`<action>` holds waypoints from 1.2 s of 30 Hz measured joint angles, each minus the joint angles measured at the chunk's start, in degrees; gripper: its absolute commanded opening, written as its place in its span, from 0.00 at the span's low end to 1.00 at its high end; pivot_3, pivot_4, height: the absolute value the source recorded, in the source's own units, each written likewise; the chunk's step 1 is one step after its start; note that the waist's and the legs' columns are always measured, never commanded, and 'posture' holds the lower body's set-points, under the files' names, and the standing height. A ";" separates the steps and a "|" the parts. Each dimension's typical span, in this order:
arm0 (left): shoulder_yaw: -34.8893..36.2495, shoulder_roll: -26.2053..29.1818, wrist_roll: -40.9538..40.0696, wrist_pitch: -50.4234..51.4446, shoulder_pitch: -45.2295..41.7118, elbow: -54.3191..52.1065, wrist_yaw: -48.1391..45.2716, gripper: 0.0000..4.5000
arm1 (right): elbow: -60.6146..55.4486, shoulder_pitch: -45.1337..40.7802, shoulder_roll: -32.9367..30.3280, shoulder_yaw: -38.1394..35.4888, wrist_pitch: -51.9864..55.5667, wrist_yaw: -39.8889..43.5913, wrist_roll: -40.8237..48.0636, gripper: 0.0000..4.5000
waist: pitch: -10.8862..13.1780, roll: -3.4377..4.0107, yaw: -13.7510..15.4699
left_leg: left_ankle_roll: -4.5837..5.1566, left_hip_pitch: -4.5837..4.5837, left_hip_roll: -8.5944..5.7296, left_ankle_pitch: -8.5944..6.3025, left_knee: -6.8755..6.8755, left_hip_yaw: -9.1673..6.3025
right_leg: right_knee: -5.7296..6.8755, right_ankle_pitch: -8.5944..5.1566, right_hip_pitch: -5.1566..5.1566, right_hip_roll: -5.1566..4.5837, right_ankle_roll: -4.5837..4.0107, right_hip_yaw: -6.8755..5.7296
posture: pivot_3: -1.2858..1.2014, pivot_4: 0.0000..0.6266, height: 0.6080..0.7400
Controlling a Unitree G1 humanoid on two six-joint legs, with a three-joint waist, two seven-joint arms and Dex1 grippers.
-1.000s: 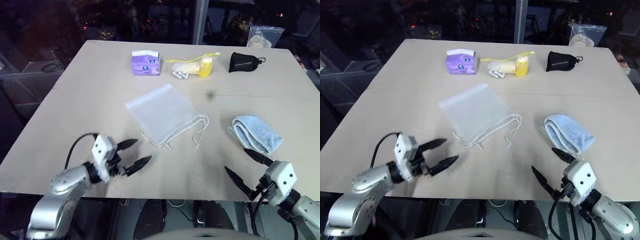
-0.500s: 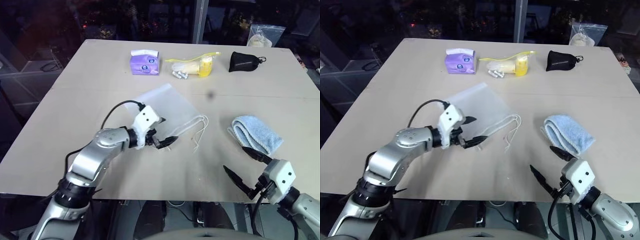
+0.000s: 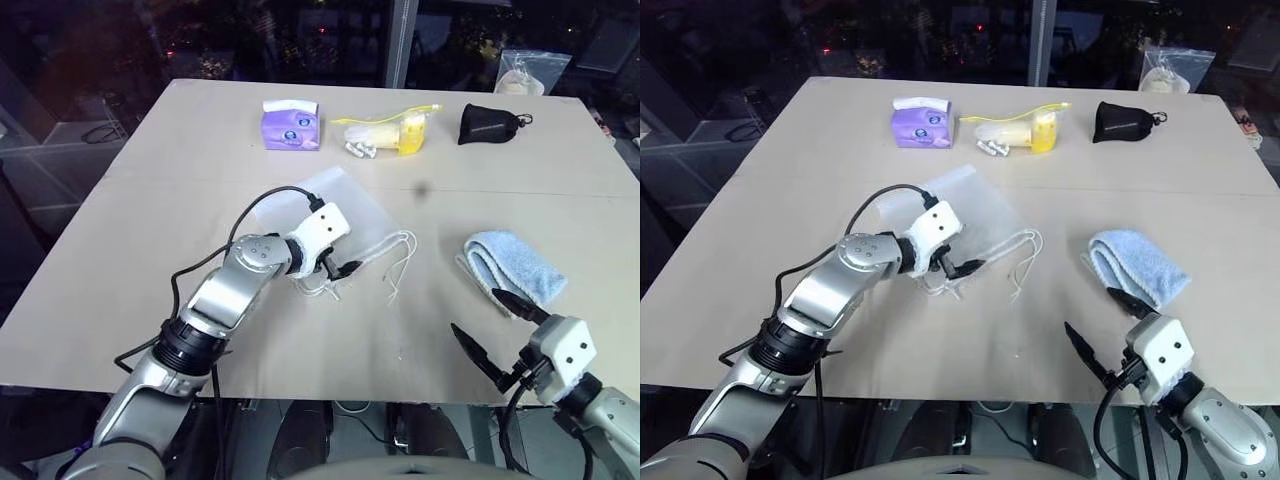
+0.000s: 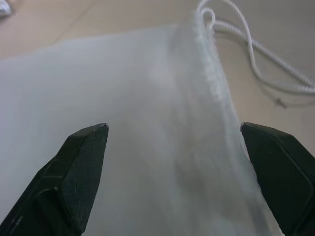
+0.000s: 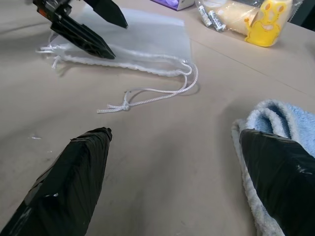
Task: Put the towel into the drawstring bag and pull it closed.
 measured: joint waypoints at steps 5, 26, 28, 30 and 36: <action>-0.17 -0.80 2.33 -2.51 -0.69 3.00 -0.61 0.84 | 0.00 -1.01 0.35 0.05 0.26 -1.12 -1.03 1.00 | 0.00 0.00 -0.03 | 0.00 0.01 -0.01 0.00 0.03 -0.01 | 0.00 0.00 0.01 -0.01 0.01 0.04 | 0.52 0.24 1.00; 12.55 0.55 -12.80 7.79 -13.32 20.83 -19.59 0.01 | 2.33 -15.70 0.24 -10.30 18.92 -9.07 8.18 1.00 | 0.00 0.00 -0.18 | 0.01 0.04 -0.04 0.01 0.11 0.00 | 0.08 0.08 0.06 0.00 -0.09 0.04 | 0.52 0.24 1.00; 12.44 0.60 -12.68 7.08 -13.13 21.05 -19.51 0.01 | 4.87 -19.64 -3.24 -12.98 23.30 -9.15 10.79 1.00 | 0.00 -0.01 -0.14 | 0.01 0.00 -0.06 0.01 0.10 0.03 | 0.07 0.15 0.07 0.00 -0.21 0.01 | 0.52 0.24 1.00; 12.47 -0.62 -12.50 6.88 -13.12 20.89 -18.21 0.01 | 11.64 -25.38 -9.39 -13.60 27.03 -6.86 11.70 1.00 | 0.02 -0.01 -0.16 | 0.02 -0.01 -0.12 0.01 0.12 0.10 | 0.06 0.16 0.07 -0.01 -0.21 0.10 | 0.52 0.24 1.00; 12.68 -2.86 -12.06 6.48 -13.10 19.27 -14.01 0.01 | 36.00 -40.12 -18.39 -6.07 33.66 0.09 8.63 1.00 | 0.05 -0.01 -0.17 | 0.03 -0.01 -0.09 0.01 0.06 -0.03 | 0.06 0.21 0.13 0.14 -0.13 0.06 | 0.52 0.24 1.00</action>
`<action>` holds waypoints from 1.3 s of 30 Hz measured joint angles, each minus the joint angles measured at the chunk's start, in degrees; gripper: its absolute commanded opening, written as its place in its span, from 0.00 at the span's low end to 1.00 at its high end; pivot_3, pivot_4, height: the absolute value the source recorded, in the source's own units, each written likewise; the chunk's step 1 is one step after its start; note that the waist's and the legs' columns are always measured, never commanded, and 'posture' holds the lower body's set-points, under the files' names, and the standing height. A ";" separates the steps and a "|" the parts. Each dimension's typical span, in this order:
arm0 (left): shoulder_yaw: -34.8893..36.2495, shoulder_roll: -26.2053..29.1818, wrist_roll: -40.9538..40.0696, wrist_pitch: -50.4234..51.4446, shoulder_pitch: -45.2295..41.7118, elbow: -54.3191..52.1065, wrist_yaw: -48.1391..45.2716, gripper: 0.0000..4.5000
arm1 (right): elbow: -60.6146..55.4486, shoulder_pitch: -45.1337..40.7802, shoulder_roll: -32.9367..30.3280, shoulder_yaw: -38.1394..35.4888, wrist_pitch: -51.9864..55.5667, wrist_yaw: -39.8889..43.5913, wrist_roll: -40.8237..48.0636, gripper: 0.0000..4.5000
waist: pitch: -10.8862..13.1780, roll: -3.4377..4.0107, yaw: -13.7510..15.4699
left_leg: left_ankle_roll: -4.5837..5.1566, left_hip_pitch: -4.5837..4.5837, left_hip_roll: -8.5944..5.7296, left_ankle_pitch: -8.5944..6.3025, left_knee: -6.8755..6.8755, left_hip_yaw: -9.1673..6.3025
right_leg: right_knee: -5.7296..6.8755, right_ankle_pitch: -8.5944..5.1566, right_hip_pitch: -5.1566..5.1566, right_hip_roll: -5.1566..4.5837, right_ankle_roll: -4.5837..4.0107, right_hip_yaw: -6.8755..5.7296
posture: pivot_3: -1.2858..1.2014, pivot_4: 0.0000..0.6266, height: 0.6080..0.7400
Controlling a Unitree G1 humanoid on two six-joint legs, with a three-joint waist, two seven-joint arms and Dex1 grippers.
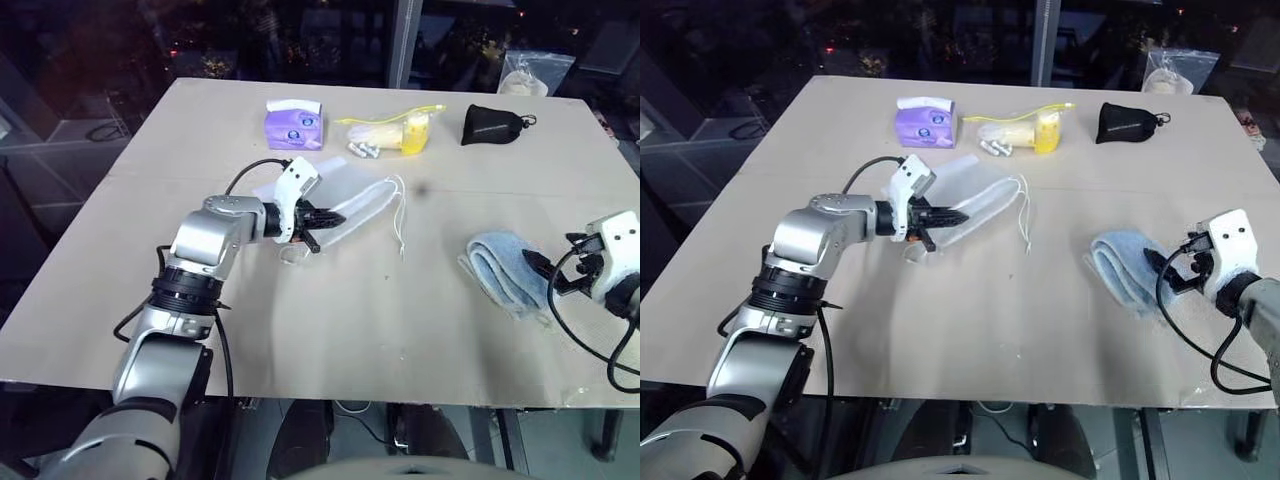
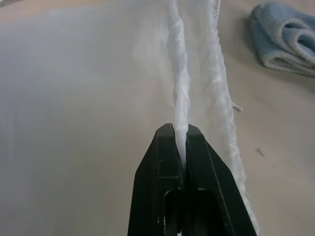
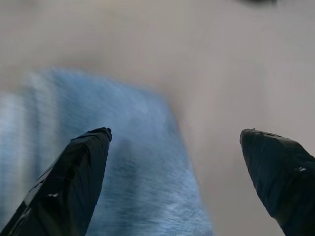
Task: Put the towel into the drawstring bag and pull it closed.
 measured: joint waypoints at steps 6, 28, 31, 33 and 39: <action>-0.88 -0.79 1.45 -1.62 1.77 -5.03 3.06 0.00 | 11.19 -7.67 -3.05 8.23 1.59 10.05 -2.42 0.94 | -0.08 -0.07 -0.30 | 0.00 0.06 0.04 0.00 -0.01 -0.13 | -0.04 0.07 0.02 0.16 0.17 0.10 | 0.52 0.24 1.00; -5.89 -4.18 3.57 -3.21 4.33 -6.79 4.01 0.00 | -16.09 -3.32 25.66 11.62 -10.01 3.69 5.08 0.00 | 0.01 0.09 -1.39 | -0.02 0.10 0.10 0.00 0.07 -0.49 | 0.02 0.07 0.17 0.57 0.18 0.31 | 0.52 0.24 1.00; -7.21 -3.49 3.83 -4.15 5.31 -8.82 2.93 0.00 | -12.83 -7.54 29.61 18.48 -12.99 -0.67 -0.90 0.00 | 0.01 0.10 -1.28 | -0.02 0.06 0.06 0.00 0.06 -0.46 | 0.00 0.08 0.17 0.53 0.15 0.33 | 0.52 0.24 1.00; -7.41 -3.51 3.77 -4.51 5.98 -10.00 2.45 0.00 | -7.99 -9.79 30.38 22.71 -14.91 -2.70 -6.09 0.00 | 0.01 0.09 -1.12 | -0.02 0.02 0.03 0.00 0.06 -0.43 | -0.03 0.07 0.17 0.49 0.16 0.36 | 0.52 0.24 1.00; -5.93 -4.11 3.50 -3.03 6.48 -9.58 3.73 0.00 | -0.08 -11.66 26.45 30.63 -21.09 -3.06 -17.90 0.00 | 0.02 0.09 -1.05 | -0.02 -0.02 -0.01 0.00 0.07 -0.37 | -0.08 0.07 0.16 0.47 0.17 0.41 | 0.52 0.24 1.00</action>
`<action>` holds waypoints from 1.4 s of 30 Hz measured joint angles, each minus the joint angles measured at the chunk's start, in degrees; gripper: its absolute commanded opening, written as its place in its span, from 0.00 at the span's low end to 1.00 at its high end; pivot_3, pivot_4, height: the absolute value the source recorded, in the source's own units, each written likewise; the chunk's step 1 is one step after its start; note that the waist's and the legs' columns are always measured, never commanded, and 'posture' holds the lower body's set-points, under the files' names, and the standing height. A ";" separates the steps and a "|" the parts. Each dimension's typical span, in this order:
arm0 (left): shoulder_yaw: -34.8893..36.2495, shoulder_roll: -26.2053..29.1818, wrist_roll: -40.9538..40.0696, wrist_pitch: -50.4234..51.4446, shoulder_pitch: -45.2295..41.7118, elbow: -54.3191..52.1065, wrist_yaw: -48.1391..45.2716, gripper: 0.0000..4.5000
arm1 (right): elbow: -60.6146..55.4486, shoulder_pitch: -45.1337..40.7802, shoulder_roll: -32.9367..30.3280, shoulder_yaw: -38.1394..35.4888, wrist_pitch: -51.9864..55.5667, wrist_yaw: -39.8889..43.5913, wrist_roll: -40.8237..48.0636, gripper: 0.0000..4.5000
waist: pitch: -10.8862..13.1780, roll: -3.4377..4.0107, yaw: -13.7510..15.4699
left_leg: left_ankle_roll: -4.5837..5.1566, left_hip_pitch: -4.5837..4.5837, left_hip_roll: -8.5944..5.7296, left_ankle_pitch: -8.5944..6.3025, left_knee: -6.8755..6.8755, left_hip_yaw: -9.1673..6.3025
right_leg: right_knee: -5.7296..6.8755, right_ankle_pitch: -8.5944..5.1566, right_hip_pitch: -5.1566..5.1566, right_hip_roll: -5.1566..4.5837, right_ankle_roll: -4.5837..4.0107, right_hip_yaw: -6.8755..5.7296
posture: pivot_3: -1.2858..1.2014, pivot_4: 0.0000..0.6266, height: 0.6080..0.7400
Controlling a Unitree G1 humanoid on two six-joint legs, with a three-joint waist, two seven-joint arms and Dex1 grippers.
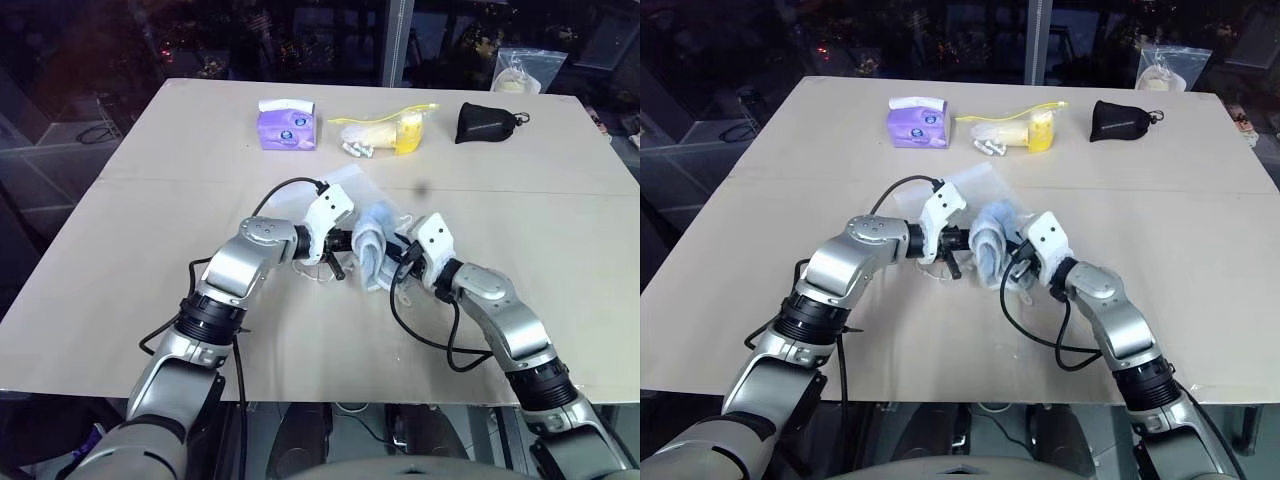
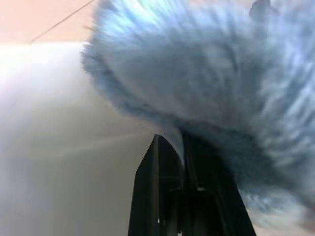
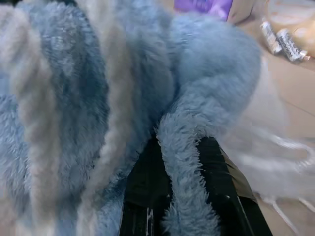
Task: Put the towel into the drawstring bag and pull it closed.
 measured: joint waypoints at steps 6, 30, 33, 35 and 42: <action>3.50 -1.16 -1.57 0.84 -0.15 -2.24 2.55 0.00 | -0.20 0.75 -3.27 2.24 -3.07 2.94 -3.44 0.00 | 0.00 0.00 -0.26 | 0.00 0.11 0.04 0.00 -0.01 -0.08 | 0.10 0.00 0.02 0.06 0.00 -0.03 | 0.52 0.24 1.00; 1.69 6.43 -6.38 2.22 6.39 -5.33 -5.82 0.00 | -23.11 9.07 -3.02 -16.07 10.06 9.11 35.73 0.00 | 0.02 0.01 0.32 | 0.00 0.10 0.04 0.01 0.06 -0.18 | 0.08 -0.17 0.05 0.05 -0.19 -0.03 | 0.52 0.24 1.00; 2.36 6.26 -6.38 1.74 5.57 -5.19 -5.45 0.00 | -20.00 6.94 -0.86 -13.39 8.16 7.73 31.70 0.00 | 0.02 0.02 -0.25 | 0.00 0.10 0.04 0.00 0.04 -0.16 | 0.08 -0.13 0.04 0.07 -0.23 0.04 | 0.52 0.24 1.00; 2.40 6.16 -6.32 1.36 5.65 -5.13 -5.34 0.00 | -15.36 4.74 1.47 -10.06 5.08 6.69 26.55 0.00 | 0.02 0.02 -0.41 | 0.00 0.09 0.04 0.00 0.00 -0.14 | 0.08 -0.04 0.02 0.09 -0.06 0.04 | 0.52 0.24 1.00; 3.08 4.98 -5.54 1.05 7.11 -4.95 -2.32 0.00 | -2.77 5.92 -1.67 -0.01 -0.12 5.89 10.40 0.00 | 0.03 0.03 0.05 | 0.00 -0.03 0.01 0.00 -0.04 -0.09 | 0.03 -0.06 -0.02 0.03 0.03 -0.01 | 0.52 0.24 1.00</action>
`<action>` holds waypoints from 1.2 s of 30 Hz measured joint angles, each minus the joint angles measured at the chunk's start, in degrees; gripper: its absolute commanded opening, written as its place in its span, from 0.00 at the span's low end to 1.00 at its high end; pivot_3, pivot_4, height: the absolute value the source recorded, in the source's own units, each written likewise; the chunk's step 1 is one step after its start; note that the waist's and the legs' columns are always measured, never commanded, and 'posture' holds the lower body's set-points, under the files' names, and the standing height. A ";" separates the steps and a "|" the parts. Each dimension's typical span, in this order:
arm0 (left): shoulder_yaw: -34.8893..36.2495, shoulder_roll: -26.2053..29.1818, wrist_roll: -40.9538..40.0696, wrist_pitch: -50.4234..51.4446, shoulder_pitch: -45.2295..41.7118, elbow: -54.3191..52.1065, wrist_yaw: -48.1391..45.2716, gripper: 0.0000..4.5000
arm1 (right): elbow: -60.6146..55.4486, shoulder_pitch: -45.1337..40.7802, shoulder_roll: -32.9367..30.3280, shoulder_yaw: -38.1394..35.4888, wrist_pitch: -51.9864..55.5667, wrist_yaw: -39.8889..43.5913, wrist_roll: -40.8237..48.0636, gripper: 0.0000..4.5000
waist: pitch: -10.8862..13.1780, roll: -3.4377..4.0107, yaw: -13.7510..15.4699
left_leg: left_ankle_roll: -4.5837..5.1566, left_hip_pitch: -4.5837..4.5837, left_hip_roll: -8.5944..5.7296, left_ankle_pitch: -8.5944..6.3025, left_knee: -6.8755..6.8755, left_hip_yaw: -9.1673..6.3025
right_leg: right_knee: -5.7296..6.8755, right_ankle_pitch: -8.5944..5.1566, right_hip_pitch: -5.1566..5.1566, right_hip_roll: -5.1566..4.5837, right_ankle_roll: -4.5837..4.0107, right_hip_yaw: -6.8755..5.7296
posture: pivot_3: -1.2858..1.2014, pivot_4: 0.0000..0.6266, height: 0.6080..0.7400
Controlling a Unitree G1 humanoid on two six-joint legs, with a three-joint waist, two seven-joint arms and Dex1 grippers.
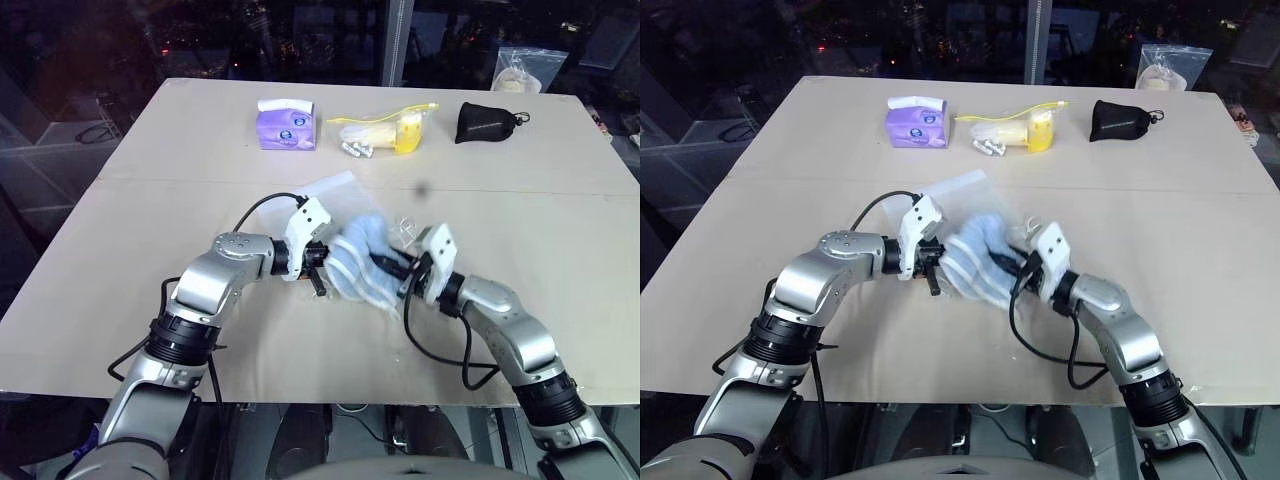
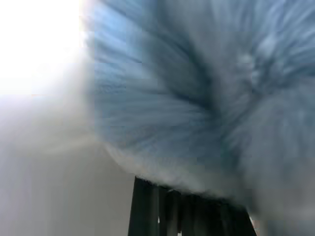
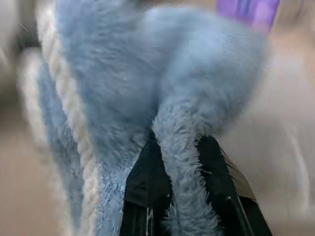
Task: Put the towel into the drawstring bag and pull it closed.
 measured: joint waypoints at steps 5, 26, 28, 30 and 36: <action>3.26 -1.36 -0.10 -0.18 -1.09 0.24 3.06 0.00 | -2.22 0.89 -2.67 1.02 0.56 1.02 -2.31 0.00 | -0.01 -0.01 -0.21 | 0.00 0.13 0.00 0.00 0.02 -0.01 | 0.03 -0.09 0.05 0.01 -0.15 0.03 | 0.52 0.24 1.00; -0.31 3.75 -0.46 -7.41 4.14 -10.31 -4.24 0.00 | -1.23 -8.30 12.94 -10.10 28.11 -12.24 3.42 0.00 | -0.02 -0.01 -0.19 | 0.00 0.08 0.02 0.00 0.00 -0.04 | 0.03 -0.01 0.04 -0.03 -0.06 0.03 | 0.52 0.24 1.00; -0.26 3.82 -0.54 -7.37 4.16 -10.31 -4.24 0.00 | -1.51 -8.30 14.78 -11.63 29.76 -13.43 5.00 0.00 | -0.02 -0.01 -0.32 | 0.00 0.09 0.02 0.00 0.00 -0.05 | 0.03 0.01 0.04 -0.02 -0.02 0.04 | 0.52 0.24 1.00; -0.06 3.82 -0.89 -7.25 4.20 -10.30 -4.21 0.00 | -1.50 -8.31 17.40 -14.26 31.16 -14.54 7.46 0.00 | -0.01 0.00 -0.38 | 0.00 0.09 0.04 0.00 -0.01 -0.05 | 0.05 0.02 0.03 0.01 -0.01 0.01 | 0.52 0.24 1.00; 3.14 2.86 -0.59 -8.76 3.94 -5.56 -1.23 0.00 | -1.19 -8.41 24.31 -23.31 34.36 -17.78 16.53 0.00 | -0.01 0.01 -0.43 | 0.00 0.10 0.08 0.00 -0.06 -0.13 | 0.06 0.02 0.03 0.05 -0.01 -0.05 | 0.52 0.24 1.00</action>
